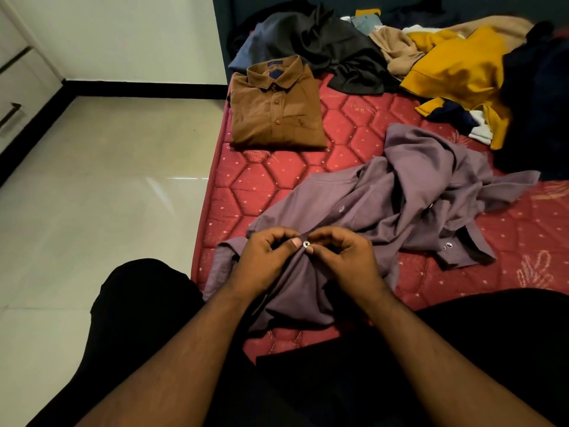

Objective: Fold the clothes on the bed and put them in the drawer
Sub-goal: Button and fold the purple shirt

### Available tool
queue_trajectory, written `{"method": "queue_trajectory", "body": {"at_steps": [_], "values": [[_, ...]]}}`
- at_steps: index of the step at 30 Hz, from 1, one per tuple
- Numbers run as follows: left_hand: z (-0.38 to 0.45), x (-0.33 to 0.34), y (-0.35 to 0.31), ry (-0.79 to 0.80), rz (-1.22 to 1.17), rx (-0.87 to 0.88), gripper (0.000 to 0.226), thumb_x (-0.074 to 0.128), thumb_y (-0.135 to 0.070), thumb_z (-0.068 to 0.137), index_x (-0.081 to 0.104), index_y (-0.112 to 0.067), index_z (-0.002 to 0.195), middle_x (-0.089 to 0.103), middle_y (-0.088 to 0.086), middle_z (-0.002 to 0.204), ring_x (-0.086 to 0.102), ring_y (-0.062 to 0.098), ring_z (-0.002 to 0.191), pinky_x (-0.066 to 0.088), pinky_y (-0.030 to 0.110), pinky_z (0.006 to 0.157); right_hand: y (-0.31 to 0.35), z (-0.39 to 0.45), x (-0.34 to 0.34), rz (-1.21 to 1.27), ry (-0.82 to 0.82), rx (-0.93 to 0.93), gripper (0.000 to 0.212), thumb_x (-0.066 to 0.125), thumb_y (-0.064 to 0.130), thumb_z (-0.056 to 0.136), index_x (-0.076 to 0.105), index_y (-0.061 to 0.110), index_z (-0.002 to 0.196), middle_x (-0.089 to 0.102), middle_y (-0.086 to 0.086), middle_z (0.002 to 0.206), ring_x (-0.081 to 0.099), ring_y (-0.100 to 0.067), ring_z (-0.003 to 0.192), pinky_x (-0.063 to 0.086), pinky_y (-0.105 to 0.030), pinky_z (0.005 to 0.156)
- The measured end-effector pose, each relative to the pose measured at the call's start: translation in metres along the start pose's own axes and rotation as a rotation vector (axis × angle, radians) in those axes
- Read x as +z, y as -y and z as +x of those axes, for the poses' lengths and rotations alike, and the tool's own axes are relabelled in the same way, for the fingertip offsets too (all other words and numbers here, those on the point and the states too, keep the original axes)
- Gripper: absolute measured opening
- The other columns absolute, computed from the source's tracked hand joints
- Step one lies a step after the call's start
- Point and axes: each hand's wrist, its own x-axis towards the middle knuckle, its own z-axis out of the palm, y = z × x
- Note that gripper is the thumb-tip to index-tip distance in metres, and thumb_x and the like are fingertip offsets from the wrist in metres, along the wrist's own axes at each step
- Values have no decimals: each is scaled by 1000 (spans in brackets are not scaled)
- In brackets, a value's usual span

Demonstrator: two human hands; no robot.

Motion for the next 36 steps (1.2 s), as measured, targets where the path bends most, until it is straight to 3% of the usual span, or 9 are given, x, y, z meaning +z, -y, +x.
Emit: {"method": "queue_trajectory", "body": {"at_steps": [6,9,14,17,23,26,30,33,36], "values": [[-2,-2,3,61,-36,44,17,72,0,83,76,-12,94,76,-3,88,71,8,87,53,19,81,-4,-2,-2,-41,40,38,41,75,5,81,68,20,118,75,3,93,68,-2,86,52,-18,82],[-3,-2,3,59,7,101,17,74,1,80,76,-6,96,76,1,91,72,11,89,53,19,82,-8,-2,-6,-239,39,-114,29,75,14,79,74,12,108,73,4,99,67,1,91,52,-20,86],[-3,1,3,18,-96,35,17,77,-1,78,76,-1,96,76,7,88,73,20,88,56,30,85,-5,3,-11,-388,-4,-301,23,73,27,78,78,9,91,76,0,86,67,-2,78,51,-11,74],[-4,2,4,18,-87,35,20,77,-1,77,76,-4,97,76,5,89,73,17,87,56,29,85,-5,4,-13,-525,-24,-346,27,62,37,83,77,14,87,75,3,81,70,-10,71,55,-27,64],[-1,5,7,142,-84,13,27,68,13,80,71,-2,102,75,-3,91,69,3,86,51,15,80,-6,-3,-9,-754,-70,-369,28,54,35,85,74,16,86,73,-1,78,69,-22,70,55,-35,55],[7,1,6,304,86,0,23,65,14,82,68,2,102,70,0,91,65,-5,82,49,12,79,-7,-7,-8,-755,-10,-342,28,52,34,85,72,14,83,71,-3,77,68,-26,71,54,-37,56],[18,-19,0,494,587,61,16,65,4,82,72,-3,95,68,-1,82,63,-6,71,46,12,64,-1,-16,2,-724,135,-193,12,60,31,88,58,22,96,69,-5,84,65,-31,79,52,-39,62],[23,-50,7,406,830,76,23,66,-2,79,75,-13,96,72,0,94,68,16,86,53,27,75,5,-9,-3,-507,338,113,31,69,22,85,42,19,100,62,-3,78,60,-24,73,47,-35,66],[18,-62,10,263,869,129,27,67,-4,79,76,-20,98,72,-5,100,64,12,89,52,27,81,5,-5,-17,-521,389,279,19,75,22,81,58,17,87,60,6,67,53,-6,57,43,-23,58]]}}
